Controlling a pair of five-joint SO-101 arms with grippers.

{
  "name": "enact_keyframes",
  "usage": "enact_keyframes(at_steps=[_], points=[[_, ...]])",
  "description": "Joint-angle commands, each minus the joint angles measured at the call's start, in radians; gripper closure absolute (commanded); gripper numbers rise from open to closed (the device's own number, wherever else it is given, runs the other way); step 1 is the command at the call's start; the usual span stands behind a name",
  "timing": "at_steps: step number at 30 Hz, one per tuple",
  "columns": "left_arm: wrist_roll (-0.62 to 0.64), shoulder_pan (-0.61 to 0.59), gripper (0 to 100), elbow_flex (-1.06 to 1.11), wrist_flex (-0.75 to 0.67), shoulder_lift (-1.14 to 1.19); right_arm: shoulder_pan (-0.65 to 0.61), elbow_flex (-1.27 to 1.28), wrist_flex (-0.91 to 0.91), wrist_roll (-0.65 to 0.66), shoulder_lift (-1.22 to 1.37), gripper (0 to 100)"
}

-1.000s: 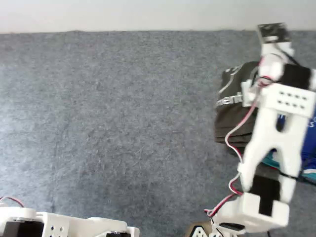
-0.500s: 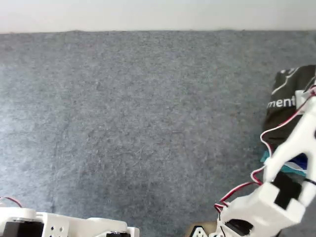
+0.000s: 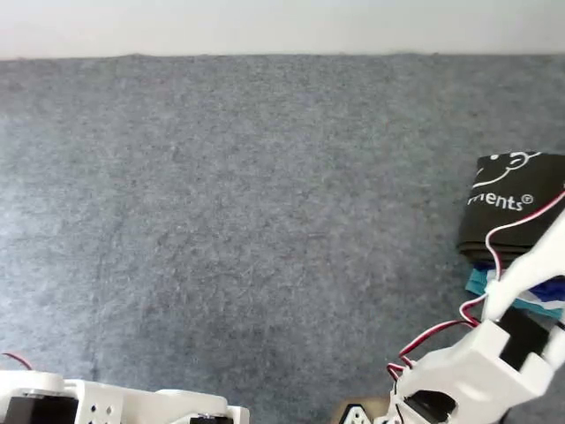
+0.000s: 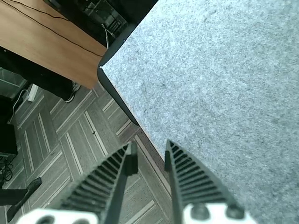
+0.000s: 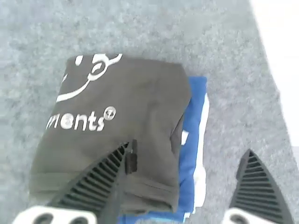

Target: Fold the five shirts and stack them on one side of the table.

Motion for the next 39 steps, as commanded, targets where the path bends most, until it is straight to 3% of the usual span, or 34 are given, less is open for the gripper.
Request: enact_keyframes(at_steps=[1,5,8,11,18,27,32,39], points=[[-0.012,-0.008,89,-0.033,0.025,-0.005,0.008,-0.046,0.065,0.064,0.005,80.9],[-0.012,-0.008,89,-0.031,0.071,-0.005,0.024,-0.046,0.071,0.169,0.094,99.8],[-0.011,-0.008,89,-0.028,0.078,-0.005,0.048,-0.046,0.079,0.215,0.214,95.7],[-0.009,-0.008,89,-0.028,0.078,-0.005,0.104,-0.048,0.079,0.261,0.321,99.0],[-0.009,-0.009,89,-0.033,0.098,-0.006,0.266,-0.049,0.081,0.511,0.374,99.0],[-0.009,-0.009,89,-0.036,0.098,-0.006,0.252,-0.272,0.239,0.523,0.231,98.7],[-0.009,-0.008,89,-0.036,0.094,-0.006,0.177,-0.318,0.081,0.517,0.239,98.7],[-0.011,0.000,89,-0.035,0.094,-0.006,0.117,-0.322,-0.223,0.516,0.456,98.9]])
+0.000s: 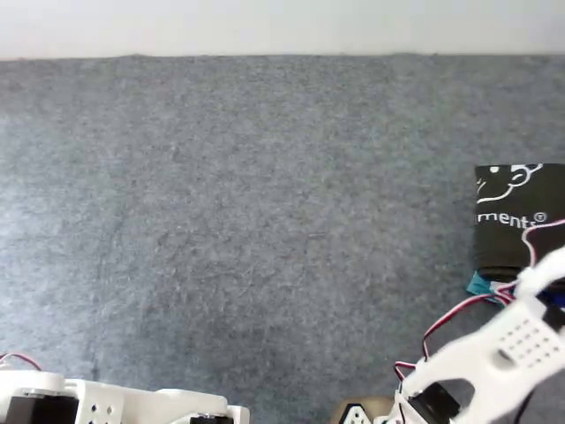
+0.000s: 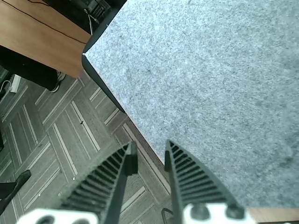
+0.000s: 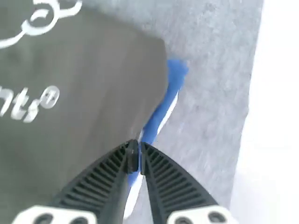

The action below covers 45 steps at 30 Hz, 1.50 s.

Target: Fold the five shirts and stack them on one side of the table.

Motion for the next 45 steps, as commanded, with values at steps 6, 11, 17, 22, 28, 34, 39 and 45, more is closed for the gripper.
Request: enact_keyframes(at_steps=[6,11,17,22,28,34,39,45], points=[[-0.003,-0.002,89,-0.035,0.015,-0.006,-0.024,-0.117,0.010,-0.302,0.090,98.9],[-0.003,-0.008,89,-0.036,0.015,-0.006,-0.091,-0.238,0.400,-0.597,0.070,99.0],[0.109,0.058,89,-0.013,0.011,-0.021,-0.102,-0.181,0.409,-0.809,-0.074,99.0],[0.140,0.305,96,0.076,0.000,-0.232,-0.116,0.112,0.409,-0.861,-0.371,99.0],[0.180,0.600,98,0.389,-0.157,-0.589,-0.174,0.600,0.403,-0.867,-0.788,99.0],[0.374,0.709,98,0.576,-0.328,-0.516,-0.257,0.968,0.400,-1.025,-1.133,99.0],[0.552,0.930,98,0.676,-0.394,-0.514,-0.355,1.220,0.318,-1.185,-1.395,99.0],[0.770,1.249,98,0.796,-0.473,-0.514,-0.438,1.602,0.079,-1.246,-1.709,99.0]])
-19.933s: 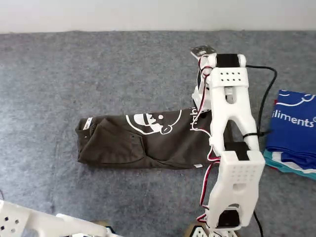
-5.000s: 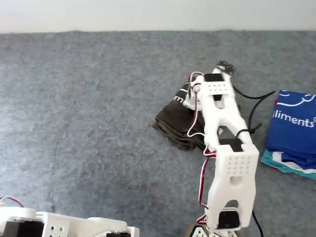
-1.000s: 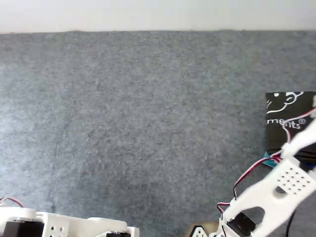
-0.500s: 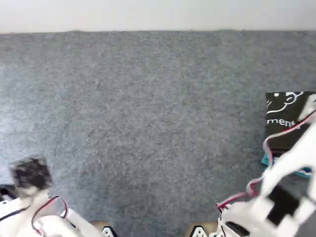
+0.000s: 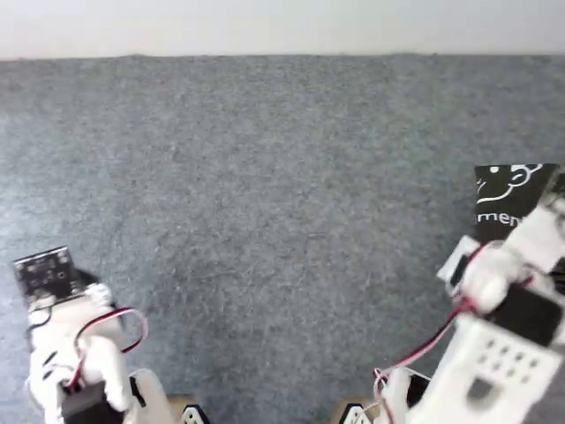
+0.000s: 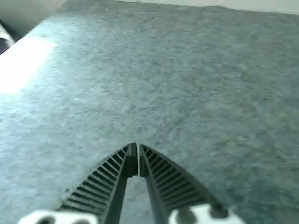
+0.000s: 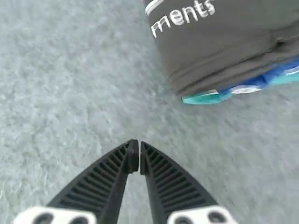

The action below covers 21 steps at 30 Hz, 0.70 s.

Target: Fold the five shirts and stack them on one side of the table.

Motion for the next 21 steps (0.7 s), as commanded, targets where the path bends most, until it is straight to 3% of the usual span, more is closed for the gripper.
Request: enact_keyframes(at_steps=[1,6,14,21], points=[[0.092,0.209,98,0.039,-0.049,0.014,-0.058,0.222,-0.136,-0.021,-0.199,99.0],[0.130,0.365,98,0.128,-0.149,0.014,-0.137,0.562,-0.220,-0.017,-0.470,99.0],[0.132,0.374,98,0.315,-0.192,0.014,-0.288,0.885,-0.236,-0.015,-0.858,99.0],[0.137,0.371,98,0.395,-0.189,0.014,-0.375,0.977,-0.236,-0.014,-0.842,99.0]])
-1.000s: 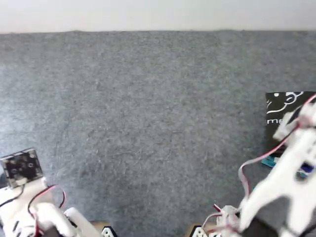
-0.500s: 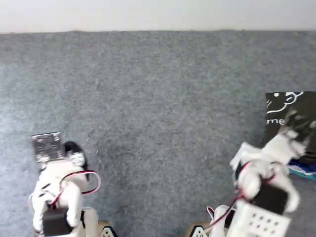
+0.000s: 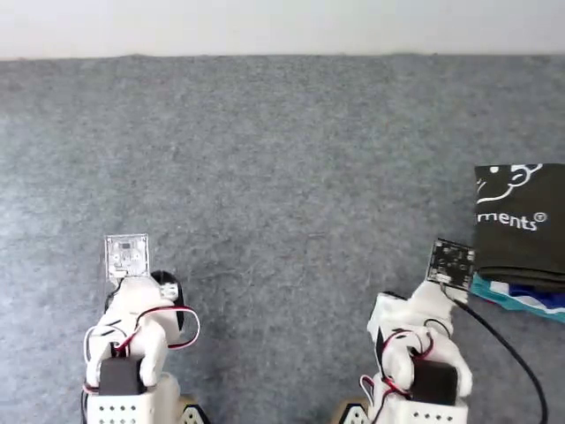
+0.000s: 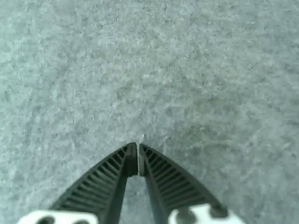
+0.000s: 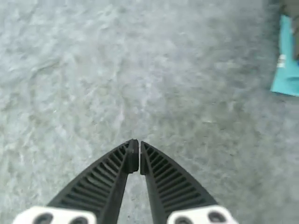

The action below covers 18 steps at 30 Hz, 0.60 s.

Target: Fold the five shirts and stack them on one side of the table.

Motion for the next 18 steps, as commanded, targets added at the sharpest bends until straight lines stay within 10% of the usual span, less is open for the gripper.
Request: enact_keyframes(at_steps=[1,18], points=[[0.006,-0.003,98,0.008,-0.014,-0.003,-0.051,0.011,-0.007,-0.002,-0.015,99.0],[0.006,-0.006,98,0.033,-0.012,-0.002,-0.058,0.170,-0.039,-0.006,-0.016,99.0]])
